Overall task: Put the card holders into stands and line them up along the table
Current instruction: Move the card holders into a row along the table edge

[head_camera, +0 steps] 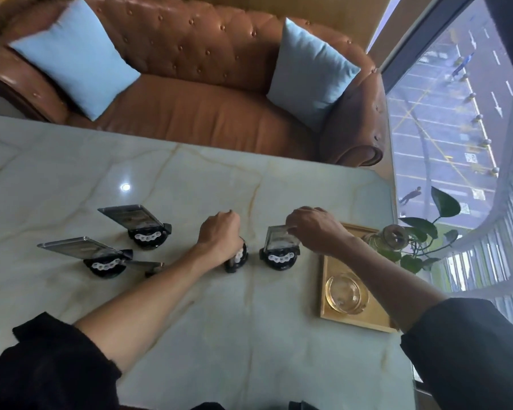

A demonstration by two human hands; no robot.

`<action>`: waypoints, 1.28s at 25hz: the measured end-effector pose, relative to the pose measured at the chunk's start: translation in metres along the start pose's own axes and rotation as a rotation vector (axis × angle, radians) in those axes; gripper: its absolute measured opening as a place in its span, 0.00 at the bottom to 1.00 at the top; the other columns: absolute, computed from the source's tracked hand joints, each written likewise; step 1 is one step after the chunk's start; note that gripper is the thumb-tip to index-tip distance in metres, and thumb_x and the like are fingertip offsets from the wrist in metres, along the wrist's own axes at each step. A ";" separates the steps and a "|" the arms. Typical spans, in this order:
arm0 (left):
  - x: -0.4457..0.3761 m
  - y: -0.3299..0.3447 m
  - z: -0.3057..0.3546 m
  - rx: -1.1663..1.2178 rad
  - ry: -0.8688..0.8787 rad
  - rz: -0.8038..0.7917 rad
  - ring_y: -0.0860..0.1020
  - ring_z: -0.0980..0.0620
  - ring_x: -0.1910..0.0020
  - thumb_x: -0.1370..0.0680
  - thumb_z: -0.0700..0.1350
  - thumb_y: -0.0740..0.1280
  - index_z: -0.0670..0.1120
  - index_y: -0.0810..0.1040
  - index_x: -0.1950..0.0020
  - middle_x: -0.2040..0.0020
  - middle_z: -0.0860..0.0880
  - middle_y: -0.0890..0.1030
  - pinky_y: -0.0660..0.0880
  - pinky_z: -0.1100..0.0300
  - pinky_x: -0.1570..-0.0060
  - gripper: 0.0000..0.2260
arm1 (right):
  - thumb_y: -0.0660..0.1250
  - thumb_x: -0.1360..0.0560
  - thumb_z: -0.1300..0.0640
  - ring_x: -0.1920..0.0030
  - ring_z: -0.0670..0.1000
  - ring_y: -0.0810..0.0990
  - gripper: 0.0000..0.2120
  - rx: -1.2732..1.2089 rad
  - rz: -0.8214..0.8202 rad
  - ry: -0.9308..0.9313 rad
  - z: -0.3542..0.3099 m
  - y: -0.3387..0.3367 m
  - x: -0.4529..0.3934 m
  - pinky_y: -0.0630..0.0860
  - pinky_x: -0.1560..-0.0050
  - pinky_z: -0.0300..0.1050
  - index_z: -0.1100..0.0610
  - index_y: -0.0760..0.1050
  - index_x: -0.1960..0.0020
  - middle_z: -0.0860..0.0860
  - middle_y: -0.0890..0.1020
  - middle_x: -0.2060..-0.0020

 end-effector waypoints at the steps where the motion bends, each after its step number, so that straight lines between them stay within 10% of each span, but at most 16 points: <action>1: -0.004 -0.004 0.001 0.015 0.011 0.016 0.81 0.36 0.55 0.30 0.37 0.66 0.42 0.76 0.52 0.56 0.41 0.83 0.78 0.49 0.57 0.07 | 0.63 0.20 0.51 0.47 0.56 0.82 0.08 -0.027 -0.018 0.049 0.009 -0.007 -0.004 0.78 0.50 0.51 0.51 0.79 0.45 0.51 0.84 0.49; 7: -0.072 -0.040 0.034 0.042 0.065 0.069 0.82 0.40 0.52 0.26 0.41 0.69 0.46 0.81 0.47 0.50 0.43 0.85 0.79 0.52 0.54 0.09 | 0.67 0.24 0.54 0.56 0.60 0.81 0.07 -0.180 0.121 0.189 0.084 -0.092 -0.030 0.78 0.57 0.51 0.52 0.82 0.48 0.56 0.84 0.55; 15: -0.174 -0.070 0.129 0.093 0.204 0.146 0.82 0.45 0.48 0.27 0.38 0.68 0.49 0.86 0.51 0.51 0.47 0.86 0.80 0.48 0.50 0.10 | 0.64 0.30 0.55 0.57 0.57 0.81 0.17 -0.187 0.274 0.366 0.252 -0.124 -0.073 0.81 0.56 0.53 0.30 0.74 0.60 0.48 0.82 0.58; 21: -0.238 -0.058 0.194 0.111 0.287 0.183 0.81 0.44 0.49 0.28 0.38 0.66 0.52 0.84 0.51 0.49 0.48 0.85 0.79 0.49 0.50 0.12 | 0.65 0.22 0.59 0.52 0.57 0.76 0.11 -0.260 0.309 0.504 0.313 -0.121 -0.040 0.63 0.57 0.41 0.53 0.81 0.43 0.58 0.81 0.46; 32: -0.283 -0.025 0.245 0.179 0.347 0.187 0.79 0.45 0.50 0.25 0.34 0.65 0.45 0.84 0.49 0.51 0.45 0.84 0.65 0.61 0.58 0.12 | 0.64 0.21 0.60 0.49 0.64 0.81 0.15 -0.255 0.301 0.409 0.338 -0.090 -0.036 0.69 0.56 0.46 0.46 0.80 0.38 0.60 0.84 0.46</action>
Point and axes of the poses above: each hand's wrist, its own x-axis away from the middle knuckle, its own y-axis out of the palm, z = x × y, the point moved 6 cm from there along -x, towards the middle knuckle
